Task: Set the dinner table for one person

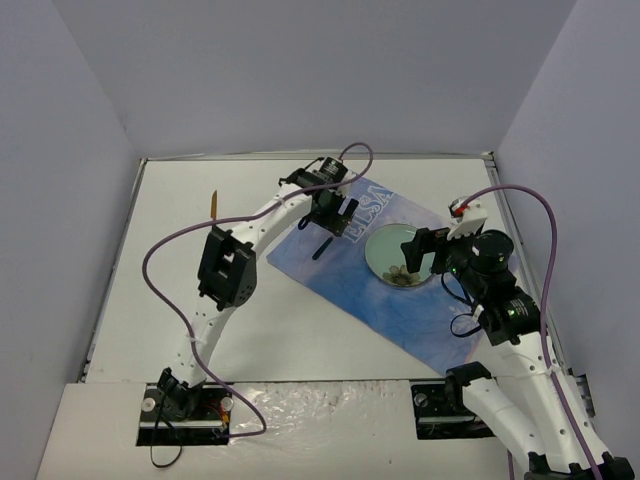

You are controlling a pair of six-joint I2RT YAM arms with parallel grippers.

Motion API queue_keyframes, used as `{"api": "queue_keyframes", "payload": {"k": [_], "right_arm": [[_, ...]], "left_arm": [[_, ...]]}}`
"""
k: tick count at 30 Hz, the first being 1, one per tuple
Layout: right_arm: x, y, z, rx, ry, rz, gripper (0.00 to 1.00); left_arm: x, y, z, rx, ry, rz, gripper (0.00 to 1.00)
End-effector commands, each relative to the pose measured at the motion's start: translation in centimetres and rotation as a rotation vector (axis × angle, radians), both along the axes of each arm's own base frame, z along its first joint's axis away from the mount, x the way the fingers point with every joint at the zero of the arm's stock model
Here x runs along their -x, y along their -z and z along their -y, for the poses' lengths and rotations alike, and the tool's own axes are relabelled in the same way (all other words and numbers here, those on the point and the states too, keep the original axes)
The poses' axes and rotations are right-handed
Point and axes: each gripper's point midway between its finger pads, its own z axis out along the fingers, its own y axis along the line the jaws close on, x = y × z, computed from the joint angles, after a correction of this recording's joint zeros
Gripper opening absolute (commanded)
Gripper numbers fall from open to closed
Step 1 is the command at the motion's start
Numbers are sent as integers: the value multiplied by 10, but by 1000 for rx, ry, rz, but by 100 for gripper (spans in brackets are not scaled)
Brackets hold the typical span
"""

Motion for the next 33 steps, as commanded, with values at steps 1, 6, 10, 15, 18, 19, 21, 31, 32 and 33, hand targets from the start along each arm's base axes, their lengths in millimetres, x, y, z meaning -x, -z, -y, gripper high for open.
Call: {"api": "queue_keyframes", "payload": {"k": [1, 6, 10, 15, 18, 19, 21, 31, 32, 33], "right_arm": [[-7, -31, -5, -7, -23, 89, 100], [-10, -28, -7, -13, -23, 68, 100], [-15, -23, -9, -22, -17, 40, 100], [-20, -21, -9, -17, -13, 27, 100], [-22, -18, -10, -9, -16, 19, 100], [-22, -18, -10, -8, -15, 19, 100], [-23, -17, -9, -5, -14, 16, 100], [-25, -12, -9, 4, -14, 4, 100], [-25, -11, -10, 6, -16, 0, 100], [-25, -11, -10, 6, -16, 0, 100]], "left_arm": [[-26, -108, -42, 181, -195, 178, 87], [-47, -122, -127, 226, -446, 222, 93], [-57, -117, -180, 205, -559, 219, 93], [-68, -91, -243, 141, -696, 186, 91], [-75, -66, -273, 113, -761, 140, 84], [-75, -61, -278, 104, -771, 129, 81], [-77, -46, -292, 83, -799, 98, 77], [-78, 11, -323, 19, -839, -2, 50], [-78, 16, -322, 19, -836, -10, 47], [-79, 19, -322, 20, -835, -12, 45]]}}
